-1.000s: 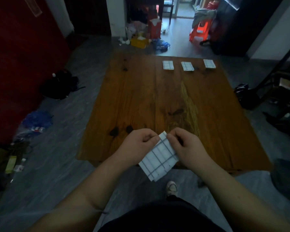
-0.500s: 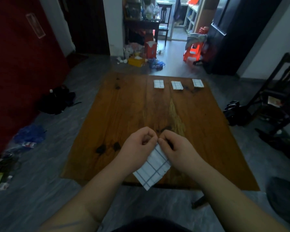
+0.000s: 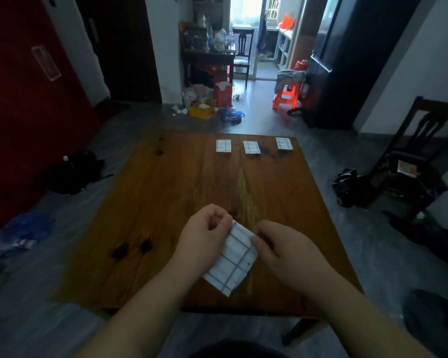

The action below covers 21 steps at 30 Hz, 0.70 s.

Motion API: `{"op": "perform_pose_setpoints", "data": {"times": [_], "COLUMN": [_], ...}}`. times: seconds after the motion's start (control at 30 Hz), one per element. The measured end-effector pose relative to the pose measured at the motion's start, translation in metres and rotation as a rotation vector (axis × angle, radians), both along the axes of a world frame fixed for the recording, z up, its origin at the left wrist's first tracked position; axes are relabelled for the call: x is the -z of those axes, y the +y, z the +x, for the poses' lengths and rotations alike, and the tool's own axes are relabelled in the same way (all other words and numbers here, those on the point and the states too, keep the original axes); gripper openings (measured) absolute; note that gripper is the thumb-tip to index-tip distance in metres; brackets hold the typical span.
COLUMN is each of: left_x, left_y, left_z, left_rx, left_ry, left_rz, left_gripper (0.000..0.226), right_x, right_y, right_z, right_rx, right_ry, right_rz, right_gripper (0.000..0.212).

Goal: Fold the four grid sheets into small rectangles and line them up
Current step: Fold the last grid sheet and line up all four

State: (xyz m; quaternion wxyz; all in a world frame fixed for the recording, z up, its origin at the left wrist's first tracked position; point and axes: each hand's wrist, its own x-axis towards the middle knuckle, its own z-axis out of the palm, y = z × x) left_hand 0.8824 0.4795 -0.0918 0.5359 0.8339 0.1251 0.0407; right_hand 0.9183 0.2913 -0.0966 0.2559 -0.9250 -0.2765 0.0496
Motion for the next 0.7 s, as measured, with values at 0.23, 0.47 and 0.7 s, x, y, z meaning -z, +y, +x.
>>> {"op": "perform_pose_setpoints", "data": {"times": [0.23,0.47,0.7], "left_x": [-0.004,0.001,0.002], "left_y": [-0.020,-0.021,-0.032], "left_z": [0.011,0.015,0.018], "left_rx": [0.018,0.004,0.070], "left_ry": [-0.053,-0.060,-0.017], "left_rz": [-0.024,0.001,0.007], "left_gripper": [0.009,0.009,0.009], "right_x": [0.002,0.000,-0.002], "right_y": [-0.017,-0.023,-0.004], "right_z": [0.018,0.030,0.032], "right_rx": [0.046,0.046,0.003], "right_ry": [0.232,0.411,0.280], "right_rz": [0.252,0.235,0.204], "right_gripper": [0.019,0.018,0.025]}}
